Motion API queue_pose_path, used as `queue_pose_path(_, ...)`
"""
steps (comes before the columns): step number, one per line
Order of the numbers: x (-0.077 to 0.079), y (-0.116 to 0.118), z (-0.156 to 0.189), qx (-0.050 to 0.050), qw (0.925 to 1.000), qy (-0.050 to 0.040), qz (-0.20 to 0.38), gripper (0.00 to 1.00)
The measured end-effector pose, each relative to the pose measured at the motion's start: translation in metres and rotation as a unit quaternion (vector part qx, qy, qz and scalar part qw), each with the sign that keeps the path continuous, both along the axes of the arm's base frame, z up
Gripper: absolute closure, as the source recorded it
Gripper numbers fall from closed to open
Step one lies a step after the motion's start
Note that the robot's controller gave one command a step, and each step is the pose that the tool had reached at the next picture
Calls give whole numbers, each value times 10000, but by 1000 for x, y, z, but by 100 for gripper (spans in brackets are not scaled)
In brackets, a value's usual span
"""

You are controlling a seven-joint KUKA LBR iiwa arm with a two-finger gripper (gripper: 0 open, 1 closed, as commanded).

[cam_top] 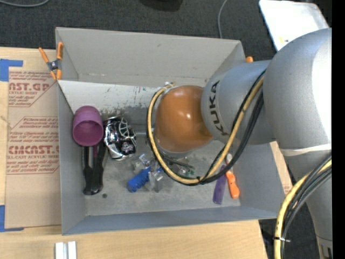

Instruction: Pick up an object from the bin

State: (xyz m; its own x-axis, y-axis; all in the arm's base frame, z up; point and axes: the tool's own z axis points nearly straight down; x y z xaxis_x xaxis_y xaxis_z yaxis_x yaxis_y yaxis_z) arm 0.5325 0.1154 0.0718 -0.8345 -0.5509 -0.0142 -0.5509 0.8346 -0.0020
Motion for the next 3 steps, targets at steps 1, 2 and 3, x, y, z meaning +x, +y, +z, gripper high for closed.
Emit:
queue_pose_path(1,0,0,0,1,10000,0,-1,100)
queue_pose_path(2,-4,0,27,-12,10000,58,0,100)
queue_pose_path(3,-3,0,69,-6,10000,40,0,100)
